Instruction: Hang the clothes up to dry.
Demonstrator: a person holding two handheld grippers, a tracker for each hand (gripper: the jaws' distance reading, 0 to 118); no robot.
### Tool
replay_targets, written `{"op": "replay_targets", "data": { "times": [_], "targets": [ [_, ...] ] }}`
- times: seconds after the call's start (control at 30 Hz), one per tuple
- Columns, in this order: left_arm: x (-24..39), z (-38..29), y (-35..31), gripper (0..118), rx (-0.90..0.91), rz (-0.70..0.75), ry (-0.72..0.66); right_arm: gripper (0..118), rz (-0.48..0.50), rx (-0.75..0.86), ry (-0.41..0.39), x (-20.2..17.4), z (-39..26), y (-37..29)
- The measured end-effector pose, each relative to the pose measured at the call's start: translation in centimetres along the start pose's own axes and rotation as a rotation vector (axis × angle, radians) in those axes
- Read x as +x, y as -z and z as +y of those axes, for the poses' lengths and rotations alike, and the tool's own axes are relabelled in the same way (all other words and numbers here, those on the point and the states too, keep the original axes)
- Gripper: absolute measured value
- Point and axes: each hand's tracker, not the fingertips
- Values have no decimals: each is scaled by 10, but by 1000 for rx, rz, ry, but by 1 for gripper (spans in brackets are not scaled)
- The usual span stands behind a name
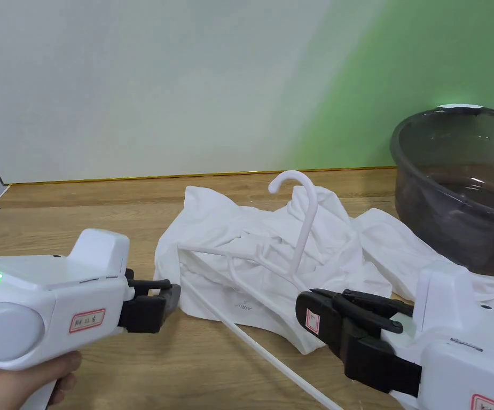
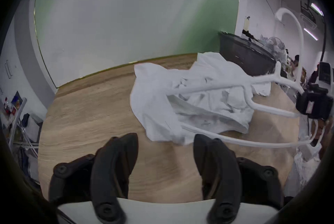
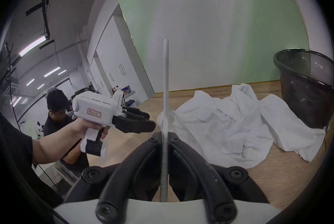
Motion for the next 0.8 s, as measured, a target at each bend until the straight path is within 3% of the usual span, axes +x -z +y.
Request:
{"op": "replay_targets", "data": {
  "times": [0.17,0.33,0.43,0.53,0.67,0.8],
  "targets": [
    [-3,17,15,69,24,7,-78,7,-4,-1,-29,-6,2,-1],
    [-2,26,39,66,-34,13,-58,7,-14,-6,-43,-8,1,1],
    [-4,27,49,55,-53,17,-55,7,-16,-14,-53,-9,0,0],
    [-10,29,48,47,-15,-21,-156,7,-23,-16,-61,-11,-1,1],
    [-9,30,48,23,-47,-53,-157,7,-22,-22,-63,-10,-1,1],
    [-9,28,47,16,-60,-64,-139,7,-23,-28,-69,-10,-3,3]
  ]
}}
